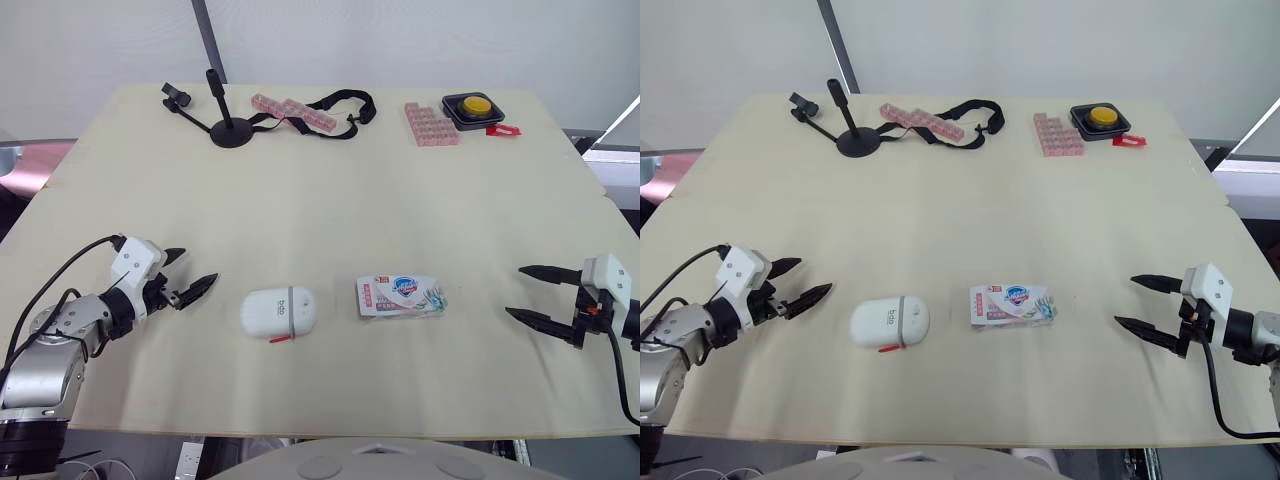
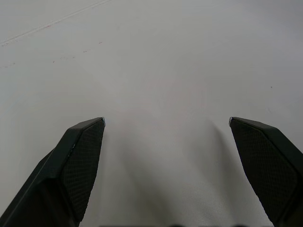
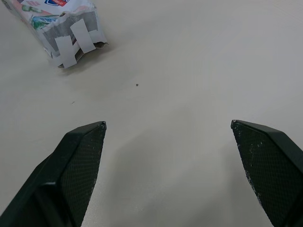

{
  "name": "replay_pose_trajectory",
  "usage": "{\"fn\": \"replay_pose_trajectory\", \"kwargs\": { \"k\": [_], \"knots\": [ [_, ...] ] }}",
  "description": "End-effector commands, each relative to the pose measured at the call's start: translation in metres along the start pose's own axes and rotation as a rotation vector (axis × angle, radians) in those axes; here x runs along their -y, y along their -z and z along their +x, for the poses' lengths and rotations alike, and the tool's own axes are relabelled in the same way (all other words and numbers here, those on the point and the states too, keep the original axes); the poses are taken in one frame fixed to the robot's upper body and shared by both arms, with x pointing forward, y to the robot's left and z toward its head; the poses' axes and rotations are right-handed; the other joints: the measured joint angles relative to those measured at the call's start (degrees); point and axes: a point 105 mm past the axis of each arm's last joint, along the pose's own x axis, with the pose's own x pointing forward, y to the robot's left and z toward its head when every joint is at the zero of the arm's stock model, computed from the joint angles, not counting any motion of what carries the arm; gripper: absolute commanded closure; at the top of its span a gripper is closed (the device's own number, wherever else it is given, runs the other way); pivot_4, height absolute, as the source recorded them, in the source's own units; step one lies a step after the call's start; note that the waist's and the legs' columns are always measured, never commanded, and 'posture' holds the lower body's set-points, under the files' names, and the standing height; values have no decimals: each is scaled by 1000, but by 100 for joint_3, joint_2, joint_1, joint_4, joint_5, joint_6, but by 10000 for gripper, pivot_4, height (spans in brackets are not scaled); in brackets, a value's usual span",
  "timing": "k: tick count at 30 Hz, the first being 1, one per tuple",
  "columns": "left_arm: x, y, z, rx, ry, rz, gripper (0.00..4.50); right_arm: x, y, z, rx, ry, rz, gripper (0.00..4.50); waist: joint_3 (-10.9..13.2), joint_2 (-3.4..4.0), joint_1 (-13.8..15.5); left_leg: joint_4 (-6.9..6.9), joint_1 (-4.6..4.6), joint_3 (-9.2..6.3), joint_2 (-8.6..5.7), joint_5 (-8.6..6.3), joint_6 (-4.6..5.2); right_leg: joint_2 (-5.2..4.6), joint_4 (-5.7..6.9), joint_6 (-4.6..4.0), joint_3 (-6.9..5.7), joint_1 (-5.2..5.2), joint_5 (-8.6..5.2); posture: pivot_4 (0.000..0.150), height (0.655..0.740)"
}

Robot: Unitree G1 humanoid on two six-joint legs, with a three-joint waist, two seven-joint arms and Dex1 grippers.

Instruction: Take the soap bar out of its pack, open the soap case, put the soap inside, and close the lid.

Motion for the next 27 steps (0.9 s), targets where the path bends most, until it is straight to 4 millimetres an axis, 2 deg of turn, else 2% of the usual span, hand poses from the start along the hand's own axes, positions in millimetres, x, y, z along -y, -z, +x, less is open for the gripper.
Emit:
{"fn": "replay_pose_trajectory", "kwargs": {
  "k": [1, 7, 12, 15, 23, 25, 27],
  "knots": [
    [-4, -12, -1, 37, -13, 28, 243, 7, -9, -8, 22, 33, -30, 0, 0, 0, 1, 0, 0, 0, 0, 0, 0, 0, 0, 0, 0, 0, 0, 1500, 7400],
    [-1, -22, 0, 110, -9, 8, 243, 6, -11, -4, 49, 30, -14, 0, 0, 0, 0, 0, 0, 0, -1, 0, 0, 0, 0, 0, 0, 0, 0, 1500, 7400],
    [0, -32, -1, 196, 8, 7, 243, 6, -23, 0, 118, 3, -21, 0, 0, 0, 6, 0, 0, 0, 0, 0, 0, 0, 1, 0, 0, 0, 0, 1500, 7400],
    [-2, -32, 1, 204, 12, 13, 243, 13, -32, -1, 180, 44, -1, 0, 0, 0, 14, 1, -1, 0, 0, 1, 1, 0, 3, 0, 0, 0, 0, 1500, 7400],
    [-6, -31, 5, 186, 32, 47, 243, 7, -30, -2, 136, -1, -35, 0, 0, 0, 28, 2, -3, 0, 0, 1, 2, 0, 3, 0, -3, -1, 0, 1500, 7400],
    [-3, -40, 6, 197, 72, 72, 243, -1, -31, -2, 81, -77, -103, 0, 0, 0, 31, 2, -3, 0, 0, 1, 2, 0, 3, 0, -3, -1, 0, 1500, 7400],
    [6, -54, 7, 219, 144, 103, 243, -5, -40, 0, 58, -138, -150, 0, 0, 0, 30, 2, -2, 0, 0, 1, 2, -1, 4, 0, -3, -1, 0, 1500, 7400]
  ]
}}
